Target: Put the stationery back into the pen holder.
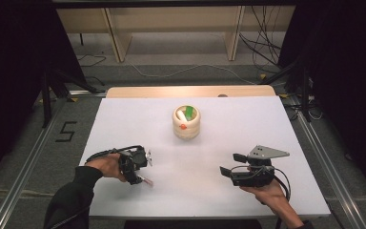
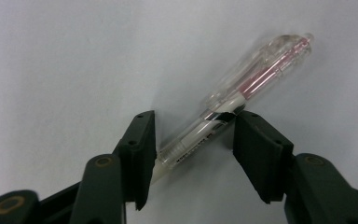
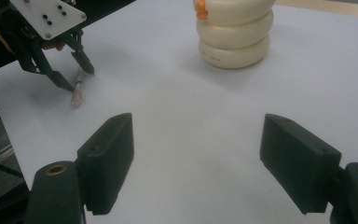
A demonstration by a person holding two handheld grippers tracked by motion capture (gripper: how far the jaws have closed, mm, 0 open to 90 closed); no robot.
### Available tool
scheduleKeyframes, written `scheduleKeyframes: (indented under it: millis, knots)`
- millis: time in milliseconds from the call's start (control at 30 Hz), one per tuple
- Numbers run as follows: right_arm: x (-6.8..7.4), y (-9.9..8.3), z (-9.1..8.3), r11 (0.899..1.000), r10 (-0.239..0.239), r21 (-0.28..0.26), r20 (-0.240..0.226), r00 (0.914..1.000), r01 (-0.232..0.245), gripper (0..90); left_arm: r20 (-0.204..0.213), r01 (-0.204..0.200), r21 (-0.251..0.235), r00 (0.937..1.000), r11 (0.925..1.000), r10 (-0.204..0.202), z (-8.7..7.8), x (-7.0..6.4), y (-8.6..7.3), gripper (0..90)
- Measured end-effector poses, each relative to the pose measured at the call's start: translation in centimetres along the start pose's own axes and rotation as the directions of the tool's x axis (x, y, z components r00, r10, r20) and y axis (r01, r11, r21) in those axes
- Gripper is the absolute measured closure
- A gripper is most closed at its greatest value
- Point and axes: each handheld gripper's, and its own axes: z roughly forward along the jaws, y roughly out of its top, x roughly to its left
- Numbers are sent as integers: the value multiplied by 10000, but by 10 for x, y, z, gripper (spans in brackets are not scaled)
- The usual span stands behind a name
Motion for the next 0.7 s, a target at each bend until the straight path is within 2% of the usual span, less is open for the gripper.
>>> scheduleKeyframes:
  millis: [133,200,233,367,400,433,467,533,600,667,700]
  knots:
    - [0,0,-1,10000,27,-6,13,10000,-27,269,104,-242,-20,9997,9997,242,-1,-3,1,563]
    - [-1,0,-1,10000,-9,-15,12,10000,9,269,59,-517,184,9987,9985,516,-2,-5,2,609]
    - [-1,1,-1,10000,-34,0,24,10000,34,269,47,-629,230,9980,9978,628,-2,-7,3,664]
    - [-1,2,-3,10000,-36,-75,33,10000,36,270,213,-732,207,9971,9971,728,-1,-10,5,728]
    - [-1,2,-3,9999,-55,-99,31,10000,56,271,292,-957,326,9951,9949,947,-1,-10,5,753]
    - [-1,2,-3,10000,-12,-80,43,10000,13,271,299,-970,349,9949,9947,960,-2,-10,6,784]
    - [-1,1,-3,10000,3,-59,31,10000,-3,270,366,-778,237,9964,9967,769,-1,-10,5,790]
    - [-1,1,-3,10000,-17,-70,21,10000,17,270,371,-776,274,9964,9966,765,-2,-9,5,792]
    - [-1,1,-2,10000,6,-65,15,10000,-6,271,522,-572,205,9971,9982,560,-2,-7,4,794]
    - [-1,1,-2,10000,37,-73,4,10000,-37,270,475,-519,240,9976,9984,507,-3,-5,4,795]
    - [-2,1,-2,10000,31,-79,2,10000,-31,271,492,-329,92,9983,9994,324,-3,-4,3,796]
